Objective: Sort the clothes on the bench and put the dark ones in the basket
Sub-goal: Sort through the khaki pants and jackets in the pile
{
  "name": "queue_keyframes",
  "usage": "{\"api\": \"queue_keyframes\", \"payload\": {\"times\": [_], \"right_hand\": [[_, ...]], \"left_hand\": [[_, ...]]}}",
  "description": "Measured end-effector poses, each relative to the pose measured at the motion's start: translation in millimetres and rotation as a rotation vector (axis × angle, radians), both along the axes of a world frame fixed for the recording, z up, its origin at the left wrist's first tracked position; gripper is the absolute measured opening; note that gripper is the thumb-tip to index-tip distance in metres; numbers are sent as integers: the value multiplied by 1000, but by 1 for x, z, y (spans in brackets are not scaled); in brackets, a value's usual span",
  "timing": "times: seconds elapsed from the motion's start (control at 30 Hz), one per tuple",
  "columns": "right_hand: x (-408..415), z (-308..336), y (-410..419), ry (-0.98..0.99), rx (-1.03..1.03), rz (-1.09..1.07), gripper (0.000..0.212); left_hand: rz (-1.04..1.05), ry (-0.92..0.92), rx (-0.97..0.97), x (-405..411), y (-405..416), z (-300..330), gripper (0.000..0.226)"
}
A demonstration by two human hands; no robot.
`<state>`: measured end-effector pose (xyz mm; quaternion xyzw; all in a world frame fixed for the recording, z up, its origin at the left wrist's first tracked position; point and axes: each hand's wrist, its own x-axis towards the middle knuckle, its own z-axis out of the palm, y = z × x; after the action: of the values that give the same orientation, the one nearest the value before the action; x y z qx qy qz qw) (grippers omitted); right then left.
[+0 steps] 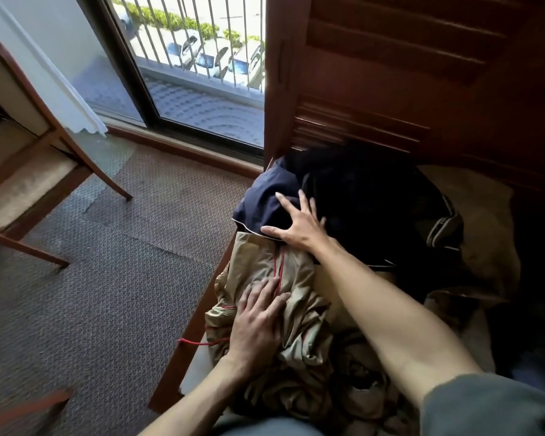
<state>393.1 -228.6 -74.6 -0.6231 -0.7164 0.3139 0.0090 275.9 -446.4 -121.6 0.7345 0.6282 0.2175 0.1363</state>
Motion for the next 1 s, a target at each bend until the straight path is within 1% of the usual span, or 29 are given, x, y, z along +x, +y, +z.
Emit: {"api": "queue_keyframes", "payload": {"times": [0.03,0.07,0.1,0.17,0.2,0.27,0.33,0.37,0.43,0.53,0.57,0.67,0.77,0.83,0.93,0.97,1.0], "right_hand": [[-4,-10,0,9,-71,-28,98],[-6,-21,-2,-10,-115,-48,91],[-6,-31,-5,-52,-125,-53,77],[-3,-41,-13,-154,-42,-61,43],[1,-42,-17,-190,16,-74,33],[14,-38,-22,-186,85,-153,28],[32,-34,-26,-122,91,-276,25],[44,-34,-30,-81,78,-343,21],[68,-31,-50,-10,49,-448,7],[105,-28,-111,118,71,-564,36],[118,-25,-136,173,92,-589,40],[150,-6,-204,322,93,-678,31],[170,42,-244,434,14,-697,27],[182,83,-257,464,-45,-585,26],[194,142,-258,436,-208,-360,22],[197,156,-252,429,-227,-331,20],[198,167,-243,420,-196,-315,20]], "left_hand": [[4,8,-2,0,0,-3,40],[8,15,3,-1,1,-5,43],[13,21,9,-2,1,-6,45],[27,24,5,-3,0,-6,46],[32,21,4,-4,1,-7,46],[37,8,2,-4,1,-8,43],[45,-7,10,-5,1,-11,40],[45,-13,13,-6,1,-11,40],[46,-22,-3,-7,1,-10,44],[66,-59,-35,-8,2,-5,48],[80,-73,-40,-8,3,-3,49],[131,-95,-57,-6,4,-2,52],[154,-97,-84,-5,4,-4,54],[161,-92,-96,-4,3,-5,53],[163,-120,-116,-4,5,-6,54],[160,-145,-120,-5,6,-6,55],[160,-171,-123,-5,8,-5,56]]}}
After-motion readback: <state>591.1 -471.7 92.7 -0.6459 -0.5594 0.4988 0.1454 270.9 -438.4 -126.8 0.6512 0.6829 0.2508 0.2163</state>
